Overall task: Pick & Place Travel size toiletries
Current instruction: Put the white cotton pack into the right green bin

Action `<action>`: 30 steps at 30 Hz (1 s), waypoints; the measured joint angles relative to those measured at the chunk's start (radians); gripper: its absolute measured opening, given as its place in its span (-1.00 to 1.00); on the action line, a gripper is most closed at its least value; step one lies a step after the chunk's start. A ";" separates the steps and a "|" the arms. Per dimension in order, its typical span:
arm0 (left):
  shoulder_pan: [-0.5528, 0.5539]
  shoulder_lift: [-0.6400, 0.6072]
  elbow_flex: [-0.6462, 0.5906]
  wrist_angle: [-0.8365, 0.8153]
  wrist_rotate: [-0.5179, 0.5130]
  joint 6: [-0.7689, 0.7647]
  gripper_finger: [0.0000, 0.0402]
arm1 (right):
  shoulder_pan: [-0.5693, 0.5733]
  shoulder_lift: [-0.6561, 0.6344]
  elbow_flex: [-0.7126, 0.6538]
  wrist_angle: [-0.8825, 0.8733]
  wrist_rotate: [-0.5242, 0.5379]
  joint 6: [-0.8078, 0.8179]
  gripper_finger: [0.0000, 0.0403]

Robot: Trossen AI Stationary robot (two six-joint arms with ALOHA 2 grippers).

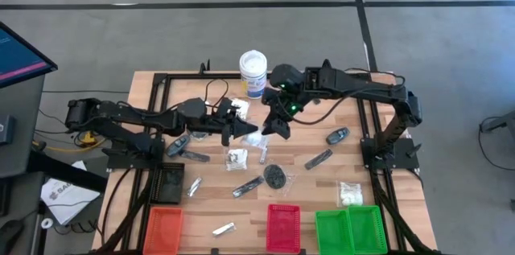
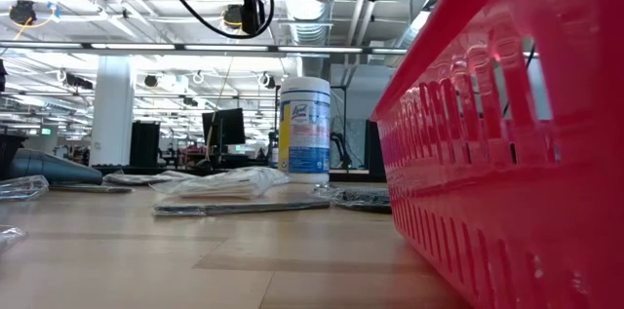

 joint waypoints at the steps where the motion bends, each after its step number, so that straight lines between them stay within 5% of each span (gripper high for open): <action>1: 0.000 0.000 0.000 0.000 0.000 0.000 -1.00 | 0.000 0.000 0.000 0.000 0.000 -0.001 -0.28; 10: 0.000 0.000 0.000 0.000 0.009 0.018 -1.00 | 0.000 0.000 0.000 0.001 0.017 -0.063 -0.92; 18: 0.001 0.000 0.000 0.001 0.018 0.048 -0.91 | 0.001 0.000 0.000 -0.024 0.054 -0.202 -0.98; 30: 0.012 -0.056 -0.001 -0.048 -0.028 0.048 -0.05 | 0.018 -0.111 -0.001 -0.188 0.142 -0.205 -1.00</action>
